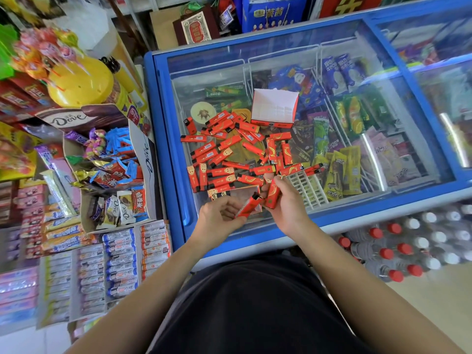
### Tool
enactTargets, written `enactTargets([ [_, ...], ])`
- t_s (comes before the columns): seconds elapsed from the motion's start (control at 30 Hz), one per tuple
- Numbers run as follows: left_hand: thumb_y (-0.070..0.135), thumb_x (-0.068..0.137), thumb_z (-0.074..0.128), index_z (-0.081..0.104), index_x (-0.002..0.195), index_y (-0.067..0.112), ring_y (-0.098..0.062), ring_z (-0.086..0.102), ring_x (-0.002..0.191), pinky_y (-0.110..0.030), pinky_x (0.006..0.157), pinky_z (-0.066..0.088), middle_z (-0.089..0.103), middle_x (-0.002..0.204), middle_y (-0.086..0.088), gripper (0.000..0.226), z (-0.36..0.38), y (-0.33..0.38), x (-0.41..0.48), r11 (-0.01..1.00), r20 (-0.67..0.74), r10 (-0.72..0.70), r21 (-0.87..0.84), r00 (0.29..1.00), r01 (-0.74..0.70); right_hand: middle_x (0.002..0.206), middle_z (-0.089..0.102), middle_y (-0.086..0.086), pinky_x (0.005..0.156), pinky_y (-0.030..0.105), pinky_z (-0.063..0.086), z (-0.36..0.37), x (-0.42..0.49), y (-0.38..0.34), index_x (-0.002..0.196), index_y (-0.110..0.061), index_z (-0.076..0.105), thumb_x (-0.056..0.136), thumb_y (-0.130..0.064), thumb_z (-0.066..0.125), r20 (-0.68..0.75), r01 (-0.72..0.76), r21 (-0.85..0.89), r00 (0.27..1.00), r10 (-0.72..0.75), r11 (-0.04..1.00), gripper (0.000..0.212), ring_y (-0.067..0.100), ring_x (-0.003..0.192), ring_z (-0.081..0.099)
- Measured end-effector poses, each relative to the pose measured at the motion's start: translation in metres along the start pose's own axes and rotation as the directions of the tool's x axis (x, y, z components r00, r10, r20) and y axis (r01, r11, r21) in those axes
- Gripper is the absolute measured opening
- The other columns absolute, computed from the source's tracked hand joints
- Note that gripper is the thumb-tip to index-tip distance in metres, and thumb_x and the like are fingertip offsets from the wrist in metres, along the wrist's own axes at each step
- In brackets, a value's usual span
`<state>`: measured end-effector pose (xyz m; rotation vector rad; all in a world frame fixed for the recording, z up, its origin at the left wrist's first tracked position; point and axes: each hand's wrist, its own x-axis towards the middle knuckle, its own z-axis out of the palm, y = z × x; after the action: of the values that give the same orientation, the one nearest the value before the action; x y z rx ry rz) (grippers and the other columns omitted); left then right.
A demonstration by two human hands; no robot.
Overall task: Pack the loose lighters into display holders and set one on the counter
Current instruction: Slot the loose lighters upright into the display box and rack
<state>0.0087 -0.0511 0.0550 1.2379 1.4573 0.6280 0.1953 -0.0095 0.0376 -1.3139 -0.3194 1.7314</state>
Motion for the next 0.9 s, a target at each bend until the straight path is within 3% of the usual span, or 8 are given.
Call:
enactTargets([
  [0.13,0.004,0.079,0.083,0.066,0.096,0.018,-0.012,0.069,0.073,-0.024,0.071,0.056,0.071,0.086,0.002,0.028,-0.01,-0.011,0.0,0.998,-0.05,-0.052,-0.041,0.997,0.05,0.089,0.055,0.012,0.066,0.036,0.049,-0.014,0.004,0.003,0.121,-0.01,0.069,0.105,-0.027,0.044,0.031,-0.017,-0.119,0.999,0.021,0.993,0.033,0.019,0.068,0.057],
  [0.27,0.002,0.084,0.076,0.054,0.135,0.036,-0.024,0.072,0.072,-0.028,0.067,0.058,0.064,0.094,-0.004,0.065,-0.016,-0.011,-0.002,0.998,-0.027,-0.037,-0.056,0.999,0.035,0.09,0.052,0.011,0.061,0.031,0.047,-0.019,0.003,0.006,0.13,-0.004,0.062,0.102,-0.032,0.047,0.043,-0.038,-0.172,0.998,0.046,0.984,0.042,0.018,0.071,0.054],
  [0.33,-0.002,0.085,0.072,0.05,0.138,0.045,-0.03,0.072,0.072,-0.036,0.066,0.06,0.057,0.096,-0.008,0.074,-0.019,-0.011,0.001,0.998,-0.024,-0.025,-0.055,0.999,0.024,0.085,0.055,0.007,0.062,0.031,0.044,-0.02,0.001,0.006,0.126,-0.006,0.064,0.102,-0.03,0.048,0.048,-0.034,-0.22,0.998,0.046,0.975,0.038,0.018,0.072,0.054],
  [0.43,-0.001,0.089,0.068,0.053,0.131,0.047,-0.037,0.07,0.076,-0.057,0.075,0.061,0.058,0.099,-0.015,0.066,-0.025,-0.012,0.009,0.995,-0.071,-0.02,-0.1,0.997,0.013,0.089,0.061,0.012,0.066,0.036,0.044,-0.021,-0.003,0.006,0.112,-0.013,0.069,0.09,-0.032,0.063,0.065,0.016,-0.375,0.998,0.009,0.927,0.03,0.024,0.079,0.057],
  [0.57,0.012,0.097,0.067,0.06,0.12,0.036,-0.023,0.068,0.073,-0.05,0.076,0.062,0.063,0.091,-0.013,0.034,-0.03,-0.007,0.02,0.991,-0.13,0.012,-0.129,0.991,-0.029,0.093,0.064,0.012,0.071,0.03,0.053,-0.021,-0.007,0.004,0.103,-0.014,0.07,0.09,-0.016,0.074,0.087,0.129,-0.524,0.991,-0.097,0.842,0.014,0.017,0.079,0.064],
  [0.67,0.027,0.094,0.065,0.062,0.11,0.026,-0.032,0.067,0.084,-0.058,0.082,0.057,0.067,0.093,-0.008,0.016,-0.031,-0.004,0.027,0.991,-0.161,0.005,-0.131,0.987,-0.026,0.092,0.069,0.005,0.069,0.018,0.054,-0.019,-0.01,0.003,0.1,-0.011,0.07,0.087,-0.007,0.076,0.115,0.209,-0.586,0.978,-0.174,0.783,0.015,0.003,0.076,0.066],
  [0.77,0.028,0.092,0.07,0.066,0.105,0.024,-0.028,0.069,0.088,-0.057,0.084,0.057,0.072,0.092,-0.003,0.014,-0.032,-0.005,0.032,0.994,-0.211,0.005,-0.103,0.978,-0.027,0.091,0.071,-0.006,0.073,0.018,0.055,-0.017,-0.009,0.006,0.096,-0.014,0.071,0.081,-0.007,0.082,0.142,0.272,-0.665,0.961,-0.239,0.696,0.02,0.001,0.082,0.067],
  [0.9,0.014,0.096,0.068,0.062,0.123,0.034,-0.024,0.069,0.082,-0.049,0.082,0.06,0.067,0.09,-0.007,0.034,-0.038,-0.007,0.03,0.996,-0.266,0.048,-0.054,0.963,-0.065,0.096,0.073,-0.003,0.079,0.024,0.059,-0.007,0.003,0.016,0.099,-0.014,0.074,0.081,-0.006,0.082,0.188,0.329,-0.738,0.939,-0.289,0.589,0.021,0.011,0.088,0.071],
])
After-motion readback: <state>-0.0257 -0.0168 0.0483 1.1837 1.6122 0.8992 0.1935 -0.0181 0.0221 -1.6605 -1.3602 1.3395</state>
